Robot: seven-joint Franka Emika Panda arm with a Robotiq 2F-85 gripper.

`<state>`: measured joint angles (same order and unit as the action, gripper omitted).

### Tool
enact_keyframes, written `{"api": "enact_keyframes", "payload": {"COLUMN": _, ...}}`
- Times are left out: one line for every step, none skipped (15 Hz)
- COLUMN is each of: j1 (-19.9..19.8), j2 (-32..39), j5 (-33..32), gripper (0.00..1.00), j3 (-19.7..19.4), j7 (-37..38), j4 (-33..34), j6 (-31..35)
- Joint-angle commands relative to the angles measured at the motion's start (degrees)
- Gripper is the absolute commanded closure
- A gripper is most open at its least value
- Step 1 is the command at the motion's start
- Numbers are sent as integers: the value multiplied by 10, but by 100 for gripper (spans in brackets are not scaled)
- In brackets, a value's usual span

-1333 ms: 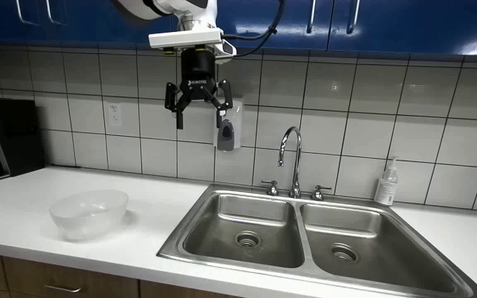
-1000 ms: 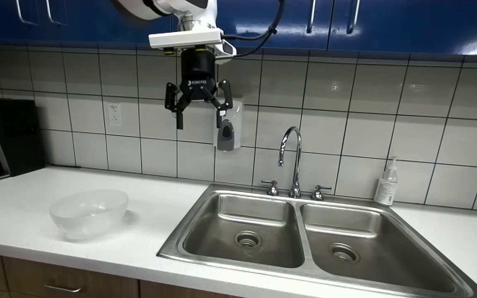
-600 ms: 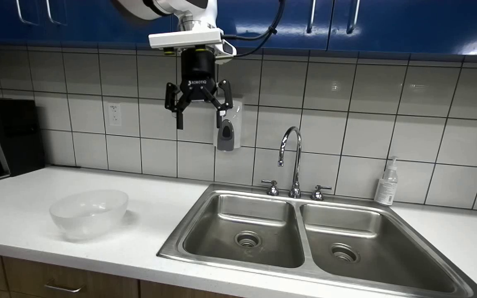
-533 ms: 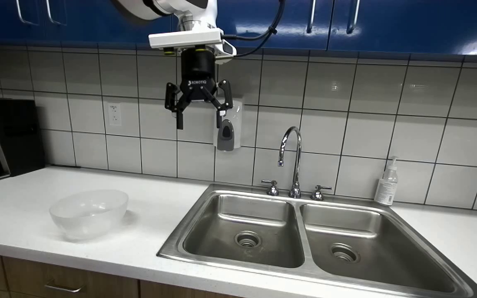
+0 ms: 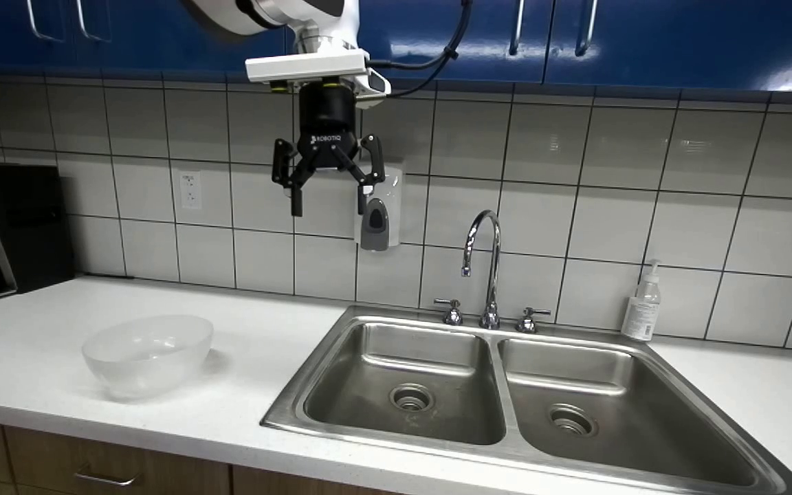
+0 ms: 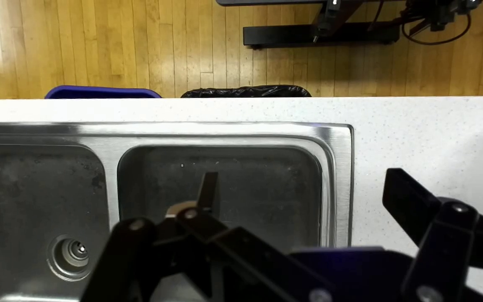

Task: Put the plastic bowl inside the left sink

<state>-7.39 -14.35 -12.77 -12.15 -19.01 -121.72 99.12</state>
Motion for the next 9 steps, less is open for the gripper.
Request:
{"api": "enact_keyframes", "payload": {"j1": 4, "j2": -15, "j5": 3, "gripper": 0, "j3": 10, "j7": 1, "j4": -23, "j6": 10}}
{"api": "enact_keyframes", "payload": {"j1": 6, "j2": -19, "j5": 3, "gripper": 0, "j3": 13, "j7": 2, "j4": -31, "j6": 13}}
{"api": "enact_keyframes", "payload": {"j1": 8, "j2": -23, "j5": 2, "gripper": 0, "j3": 15, "j7": 3, "j4": -40, "j6": 17}}
{"api": "enact_keyframes", "payload": {"j1": 11, "j2": -27, "j5": 2, "gripper": 0, "j3": 18, "j7": 4, "j4": -49, "j6": 19}}
{"api": "enact_keyframes", "payload": {"j1": 13, "j2": -34, "j5": 0, "gripper": 0, "j3": 21, "j7": 4, "j4": -63, "j6": 24}}
{"api": "enact_keyframes", "payload": {"j1": 15, "j2": -39, "j5": 0, "gripper": 0, "j3": 24, "j7": 5, "j4": -74, "j6": 27}}
{"api": "enact_keyframes", "payload": {"j1": 17, "j2": -44, "j5": 1, "gripper": 0, "j3": 25, "j7": 6, "j4": -85, "j6": 29}}
{"api": "enact_keyframes", "payload": {"j1": 18, "j2": -52, "j5": 0, "gripper": 0, "j3": 27, "j7": 7, "j4": -100, "j6": 35}}
{"api": "enact_keyframes", "payload": {"j1": 19, "j2": -59, "j5": -1, "gripper": 0, "j3": 27, "j7": 7, "j4": -114, "j6": 41}}
